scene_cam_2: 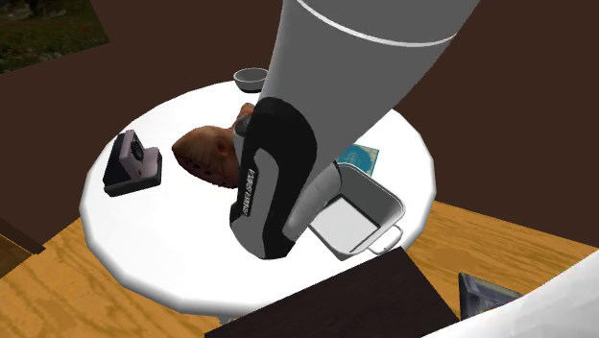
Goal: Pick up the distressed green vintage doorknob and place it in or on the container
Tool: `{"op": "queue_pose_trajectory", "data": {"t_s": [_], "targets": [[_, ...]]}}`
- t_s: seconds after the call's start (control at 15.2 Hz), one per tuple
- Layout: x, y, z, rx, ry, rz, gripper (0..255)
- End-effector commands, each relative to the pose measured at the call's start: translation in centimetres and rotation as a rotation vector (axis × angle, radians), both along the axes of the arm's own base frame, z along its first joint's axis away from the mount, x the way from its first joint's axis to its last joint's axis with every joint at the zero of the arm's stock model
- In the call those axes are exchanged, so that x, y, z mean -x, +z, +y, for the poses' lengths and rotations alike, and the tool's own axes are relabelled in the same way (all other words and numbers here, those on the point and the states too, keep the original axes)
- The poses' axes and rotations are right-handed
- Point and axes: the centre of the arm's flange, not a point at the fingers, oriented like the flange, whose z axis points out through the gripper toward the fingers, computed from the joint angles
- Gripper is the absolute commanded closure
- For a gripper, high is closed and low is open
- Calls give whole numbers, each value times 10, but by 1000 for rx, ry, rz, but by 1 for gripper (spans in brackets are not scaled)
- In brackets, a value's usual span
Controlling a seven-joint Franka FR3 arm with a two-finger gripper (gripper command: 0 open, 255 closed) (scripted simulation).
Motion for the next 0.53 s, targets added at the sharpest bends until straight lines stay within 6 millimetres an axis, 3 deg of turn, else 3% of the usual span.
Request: {"op": "queue_pose_trajectory", "data": {"t_s": [0.0, 0.13, 0.46], "targets": [[-8, -24, 1, 4, -22, -8, 0], [-15, -49, 1, 8, -46, -13, 0], [-20, -76, -1, 8, -52, -14, 0]]}}
